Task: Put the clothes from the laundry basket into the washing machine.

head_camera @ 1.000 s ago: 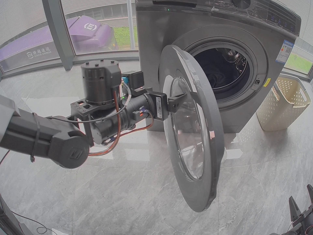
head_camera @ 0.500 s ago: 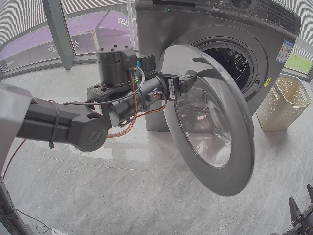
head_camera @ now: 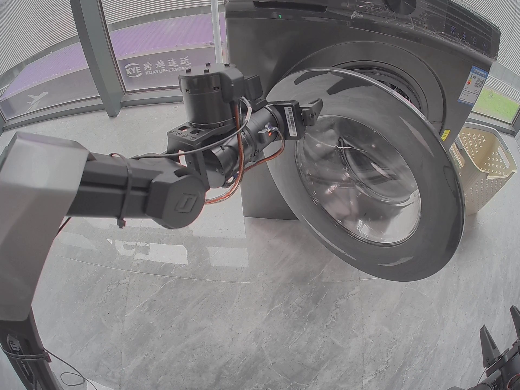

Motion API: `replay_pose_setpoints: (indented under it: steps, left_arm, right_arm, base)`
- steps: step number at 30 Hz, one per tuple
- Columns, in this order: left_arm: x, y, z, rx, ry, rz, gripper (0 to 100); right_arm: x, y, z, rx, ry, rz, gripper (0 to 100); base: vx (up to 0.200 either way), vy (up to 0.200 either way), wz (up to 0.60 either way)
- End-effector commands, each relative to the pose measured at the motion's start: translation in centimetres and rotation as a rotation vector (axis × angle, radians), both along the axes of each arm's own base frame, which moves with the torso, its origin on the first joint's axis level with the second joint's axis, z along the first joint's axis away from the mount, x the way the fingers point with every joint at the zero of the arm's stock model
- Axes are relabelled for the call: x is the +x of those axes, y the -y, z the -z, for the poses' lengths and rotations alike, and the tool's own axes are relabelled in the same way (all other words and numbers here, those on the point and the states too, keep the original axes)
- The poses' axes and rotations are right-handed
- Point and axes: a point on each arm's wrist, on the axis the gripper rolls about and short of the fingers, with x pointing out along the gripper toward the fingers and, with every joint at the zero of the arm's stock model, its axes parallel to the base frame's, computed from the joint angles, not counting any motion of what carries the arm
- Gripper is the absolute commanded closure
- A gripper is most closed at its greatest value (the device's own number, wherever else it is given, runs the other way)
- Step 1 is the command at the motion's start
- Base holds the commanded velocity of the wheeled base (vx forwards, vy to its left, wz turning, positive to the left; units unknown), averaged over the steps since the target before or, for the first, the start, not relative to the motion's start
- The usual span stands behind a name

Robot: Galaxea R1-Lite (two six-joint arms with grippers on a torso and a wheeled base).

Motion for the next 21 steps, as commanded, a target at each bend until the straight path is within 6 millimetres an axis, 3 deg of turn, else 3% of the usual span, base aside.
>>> replay_pose_setpoints:
  steps: [1, 7, 19, 21]
  left_arm:
    - [1.8, 0.4, 0.4, -0.051, -0.008, -0.053, 0]
    - [2.4, -0.3, 0.0, -0.077, -0.01, -0.097, 0]
    - [1.5, -0.2, -0.5, -0.106, -0.022, -0.123, 0]
    - [0.6, 0.4, -1.0, -0.123, -0.026, -0.099, 0]
  right_arm:
    - [0.0, 0.0, 0.5, 0.0, 0.0, -0.001, 0]
    - [0.0, 0.0, 0.5, 0.0, 0.0, 0.0, 0]
    - [0.0, 0.0, 0.5, 0.0, 0.0, 0.0, 0]
    - [0.0, 0.0, 0.5, 0.0, 0.002, 0.0, 0]
  base:
    - [0.0, 0.0, 0.0]
    - [0.0, 0.0, 0.0]
    - [0.0, 0.0, 0.0]
    - [0.0, 0.0, 0.0]
